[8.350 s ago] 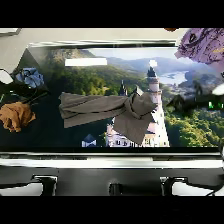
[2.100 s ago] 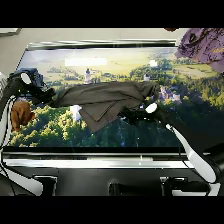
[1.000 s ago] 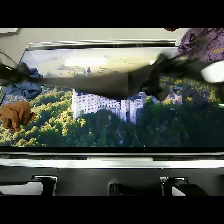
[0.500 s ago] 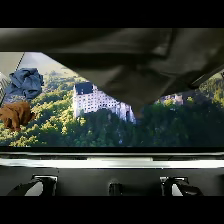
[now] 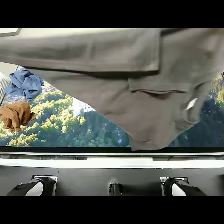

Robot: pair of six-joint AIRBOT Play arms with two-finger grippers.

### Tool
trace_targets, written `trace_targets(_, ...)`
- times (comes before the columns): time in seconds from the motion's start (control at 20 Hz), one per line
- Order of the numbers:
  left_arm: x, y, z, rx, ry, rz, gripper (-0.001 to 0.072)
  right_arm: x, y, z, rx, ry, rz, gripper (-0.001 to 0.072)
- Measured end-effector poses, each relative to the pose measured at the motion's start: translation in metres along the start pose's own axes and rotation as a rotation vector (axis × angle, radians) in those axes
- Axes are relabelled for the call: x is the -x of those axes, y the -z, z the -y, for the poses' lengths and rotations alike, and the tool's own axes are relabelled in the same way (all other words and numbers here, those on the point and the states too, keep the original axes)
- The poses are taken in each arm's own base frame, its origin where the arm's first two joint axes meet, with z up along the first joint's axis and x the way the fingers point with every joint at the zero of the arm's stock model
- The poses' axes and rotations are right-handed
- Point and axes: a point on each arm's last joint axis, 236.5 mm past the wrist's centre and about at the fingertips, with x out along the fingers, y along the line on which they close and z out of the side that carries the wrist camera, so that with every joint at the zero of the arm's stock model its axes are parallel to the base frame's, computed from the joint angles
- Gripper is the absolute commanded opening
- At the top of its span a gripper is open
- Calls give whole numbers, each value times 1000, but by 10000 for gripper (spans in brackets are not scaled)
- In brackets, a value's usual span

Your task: Fold the clothes and pants, and hang the long-sleeved shirts on hangers.

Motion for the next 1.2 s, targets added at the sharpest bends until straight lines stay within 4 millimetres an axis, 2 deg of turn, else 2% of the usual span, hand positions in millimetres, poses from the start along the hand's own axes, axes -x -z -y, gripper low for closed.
trace_targets(0.15,-88,48,-9,-17,-36,-192,19,-102,58,53,-104,34,-285,34)
trace_targets(0.25,-149,90,-22,-15,-75,-327,19,-170,113,86,-155,68,-468,34)
trace_targets(0.35,-206,138,-40,1,-128,-456,20,-227,168,110,-189,95,-599,34)
trace_targets(0.45,-252,186,-61,16,-181,-573,20,-269,219,127,-209,118,-695,34)
trace_targets(0.55,-283,227,-81,27,-228,-668,32,-295,257,135,-216,132,-754,34)
trace_targets(0.6,-292,242,-88,30,-243,-701,123,-304,270,136,-215,134,-769,34)
trace_targets(0.65,-299,254,-93,35,-253,-726,300,-310,278,136,-215,133,-774,34)
trace_targets(0.7,-303,260,-96,38,-259,-740,571,-315,282,135,-213,132,-773,34)
trace_targets(0.75,-304,262,-98,40,-259,-747,711,-318,283,136,-208,135,-769,34)
trace_targets(0.85,-298,253,-103,35,-258,-752,711,-319,281,135,-192,140,-755,34)
trace_targets(1.05,-251,206,-116,14,-255,-711,710,-307,263,134,-129,167,-724,34)
trace_targets(1.1,-238,202,-116,15,-245,-711,711,-303,258,133,-114,173,-719,34)
trace_targets(1.2,-215,215,-108,42,-199,-747,710,-294,251,130,-92,181,-718,34)
